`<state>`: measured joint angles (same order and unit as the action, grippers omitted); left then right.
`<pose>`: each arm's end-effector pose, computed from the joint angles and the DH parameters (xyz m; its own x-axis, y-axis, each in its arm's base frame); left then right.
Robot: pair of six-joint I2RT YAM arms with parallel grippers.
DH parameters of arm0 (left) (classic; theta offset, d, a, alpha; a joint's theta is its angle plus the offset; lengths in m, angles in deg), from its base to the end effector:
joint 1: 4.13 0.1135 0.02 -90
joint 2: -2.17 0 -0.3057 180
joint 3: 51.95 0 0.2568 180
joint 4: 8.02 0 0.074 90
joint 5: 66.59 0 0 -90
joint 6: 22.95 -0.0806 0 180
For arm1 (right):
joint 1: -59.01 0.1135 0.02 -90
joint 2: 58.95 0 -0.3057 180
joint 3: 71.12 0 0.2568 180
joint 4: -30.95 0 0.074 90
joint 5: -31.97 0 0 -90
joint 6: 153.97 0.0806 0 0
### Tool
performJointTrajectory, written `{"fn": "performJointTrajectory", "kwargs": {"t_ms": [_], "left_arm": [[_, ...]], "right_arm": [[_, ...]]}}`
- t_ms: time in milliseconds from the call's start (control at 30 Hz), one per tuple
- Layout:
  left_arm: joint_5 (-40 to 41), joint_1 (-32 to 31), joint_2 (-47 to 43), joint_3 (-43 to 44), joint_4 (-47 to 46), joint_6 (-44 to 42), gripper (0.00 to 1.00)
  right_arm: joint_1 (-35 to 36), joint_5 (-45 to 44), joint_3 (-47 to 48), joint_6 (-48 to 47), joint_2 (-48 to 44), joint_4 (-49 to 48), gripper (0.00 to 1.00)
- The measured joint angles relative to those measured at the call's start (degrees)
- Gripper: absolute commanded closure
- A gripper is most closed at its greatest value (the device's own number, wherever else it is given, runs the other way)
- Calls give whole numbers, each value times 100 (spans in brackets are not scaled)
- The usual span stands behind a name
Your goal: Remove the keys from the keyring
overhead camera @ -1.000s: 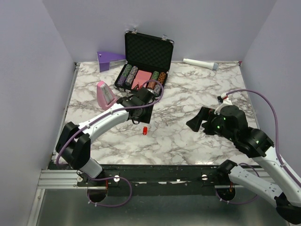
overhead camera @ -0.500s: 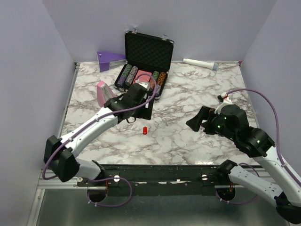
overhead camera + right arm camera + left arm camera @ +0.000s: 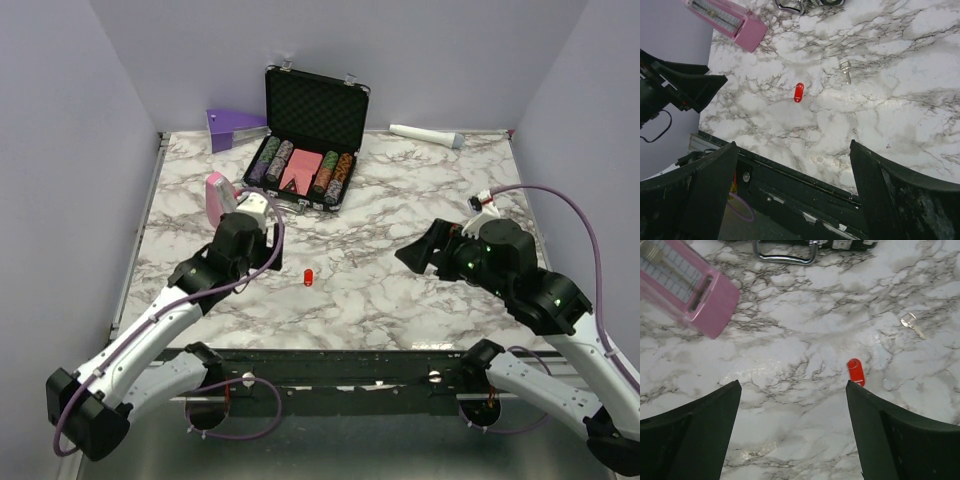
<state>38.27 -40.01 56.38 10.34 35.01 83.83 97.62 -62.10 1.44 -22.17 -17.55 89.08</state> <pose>0.1904 -0.1122 0.3105 -0.5588 0.0598 -0.8272 0.2453 0.9647 -0.0960 0.1193 0.0879 0.3785 -0.6461 0.3349 -0.6859 -0.1910 0.7991 0.5700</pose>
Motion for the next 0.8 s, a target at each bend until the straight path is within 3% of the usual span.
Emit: {"fn": "performJointTrajectory", "kwargs": {"t_ms": [300,433,800], "left_arm": [[46,1366,-1043,-1674,-1563,-422,1],[-15,2009,-848,-2072,-2227,-564,1],[-33,2640,-90,-3191,-4448,-1082,1]], "right_arm": [[0,203,179,125,-46,7,0],[0,411,321,256,116,33,0],[0,584,518,516,457,223,0]]}}
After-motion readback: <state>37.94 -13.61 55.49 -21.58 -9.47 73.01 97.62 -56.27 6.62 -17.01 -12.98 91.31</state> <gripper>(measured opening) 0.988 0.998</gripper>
